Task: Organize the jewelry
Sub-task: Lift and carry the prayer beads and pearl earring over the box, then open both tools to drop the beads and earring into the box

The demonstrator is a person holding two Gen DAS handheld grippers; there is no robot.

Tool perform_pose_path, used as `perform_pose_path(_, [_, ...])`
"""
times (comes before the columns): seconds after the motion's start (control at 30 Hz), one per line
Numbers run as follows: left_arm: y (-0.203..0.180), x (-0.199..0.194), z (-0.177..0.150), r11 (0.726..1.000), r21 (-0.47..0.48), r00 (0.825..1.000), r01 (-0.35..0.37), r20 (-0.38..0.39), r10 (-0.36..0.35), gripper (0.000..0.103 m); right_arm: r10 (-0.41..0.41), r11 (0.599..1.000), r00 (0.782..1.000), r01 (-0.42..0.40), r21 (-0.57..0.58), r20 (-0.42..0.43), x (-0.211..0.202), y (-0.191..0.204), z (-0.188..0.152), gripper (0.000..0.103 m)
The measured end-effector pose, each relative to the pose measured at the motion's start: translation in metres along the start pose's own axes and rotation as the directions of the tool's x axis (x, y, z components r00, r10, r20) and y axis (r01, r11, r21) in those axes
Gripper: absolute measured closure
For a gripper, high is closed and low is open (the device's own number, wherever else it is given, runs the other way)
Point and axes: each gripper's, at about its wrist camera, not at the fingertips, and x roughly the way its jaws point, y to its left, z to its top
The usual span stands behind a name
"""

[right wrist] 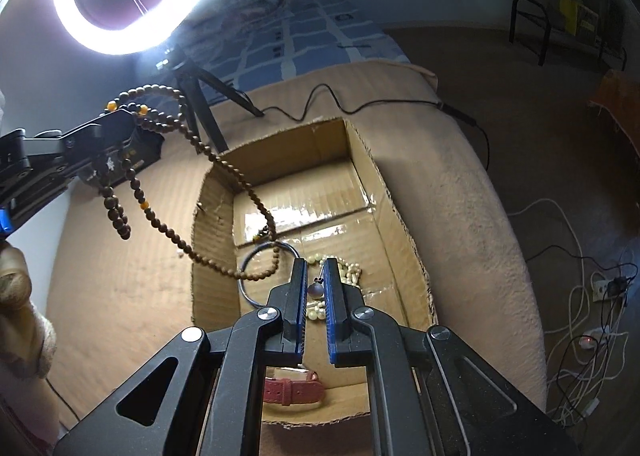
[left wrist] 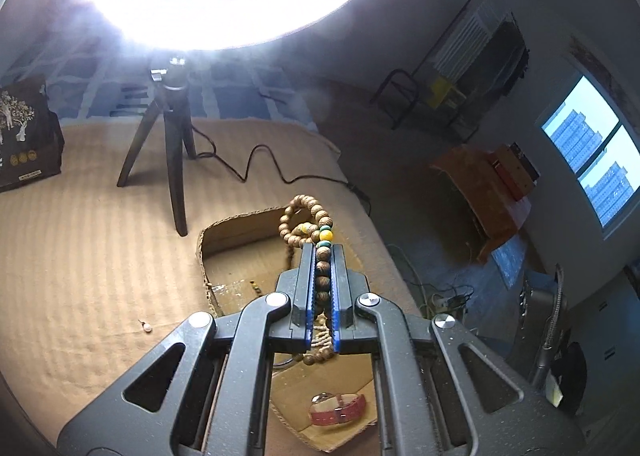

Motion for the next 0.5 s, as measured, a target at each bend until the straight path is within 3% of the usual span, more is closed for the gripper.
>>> perform_pose_path(0.5, [-0.001, 0.032, -0.016, 0.997, 0.052, 0.995, -0.057, -0.074, 0.061, 0.099, -0.017, 1.000, 0.998, 0.017, 0.006, -0.057, 0.019, -0.006, -0.007, 0.097])
